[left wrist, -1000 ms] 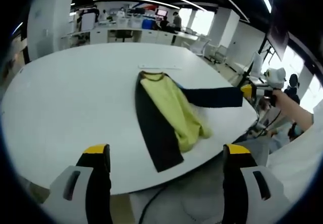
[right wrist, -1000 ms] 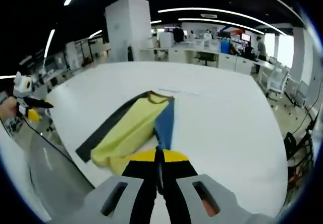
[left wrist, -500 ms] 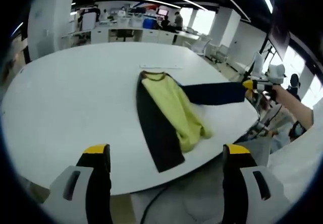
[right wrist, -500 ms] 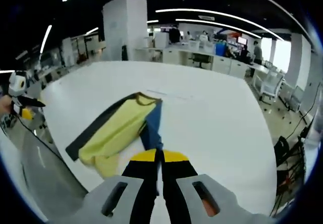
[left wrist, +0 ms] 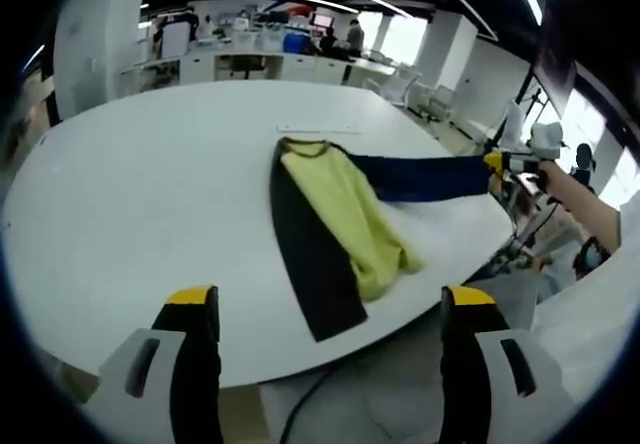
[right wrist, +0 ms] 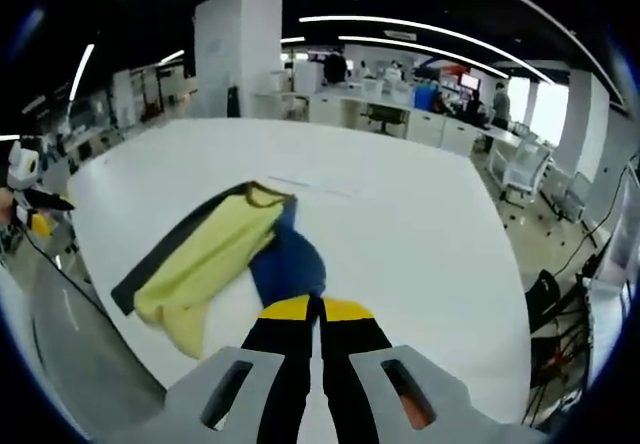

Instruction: Fold the garment on the visible template until the final outline fits inside the template.

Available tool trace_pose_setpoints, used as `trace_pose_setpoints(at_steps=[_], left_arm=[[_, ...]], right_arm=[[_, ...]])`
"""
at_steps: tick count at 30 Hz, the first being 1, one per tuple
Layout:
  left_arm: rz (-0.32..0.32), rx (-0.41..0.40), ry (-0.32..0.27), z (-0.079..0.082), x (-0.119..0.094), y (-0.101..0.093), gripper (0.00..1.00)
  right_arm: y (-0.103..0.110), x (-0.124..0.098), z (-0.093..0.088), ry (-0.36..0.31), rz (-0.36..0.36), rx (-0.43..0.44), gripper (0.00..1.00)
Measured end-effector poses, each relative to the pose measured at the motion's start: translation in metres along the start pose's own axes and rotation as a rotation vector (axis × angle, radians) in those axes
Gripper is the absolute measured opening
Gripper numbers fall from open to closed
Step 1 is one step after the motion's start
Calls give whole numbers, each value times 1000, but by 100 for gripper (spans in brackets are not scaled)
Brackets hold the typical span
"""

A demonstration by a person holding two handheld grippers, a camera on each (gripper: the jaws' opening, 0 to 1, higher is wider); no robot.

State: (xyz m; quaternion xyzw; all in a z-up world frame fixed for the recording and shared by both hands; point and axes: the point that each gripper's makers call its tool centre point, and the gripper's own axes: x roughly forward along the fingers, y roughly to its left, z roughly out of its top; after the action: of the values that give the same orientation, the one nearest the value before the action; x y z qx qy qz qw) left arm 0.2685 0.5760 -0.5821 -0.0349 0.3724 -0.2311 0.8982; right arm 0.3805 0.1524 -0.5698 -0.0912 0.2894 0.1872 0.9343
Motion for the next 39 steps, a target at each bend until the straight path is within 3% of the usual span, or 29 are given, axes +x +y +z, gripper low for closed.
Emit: trace_pose_setpoints(at_steps=[20,39], left_arm=[[7,-4,19,-1,5,4,87],[-3,14,31,2,15,2,93]], right_arm=[[-32,6,-12,52,-42,-9,2],[-71,20,-22,116,-66,-20,2]])
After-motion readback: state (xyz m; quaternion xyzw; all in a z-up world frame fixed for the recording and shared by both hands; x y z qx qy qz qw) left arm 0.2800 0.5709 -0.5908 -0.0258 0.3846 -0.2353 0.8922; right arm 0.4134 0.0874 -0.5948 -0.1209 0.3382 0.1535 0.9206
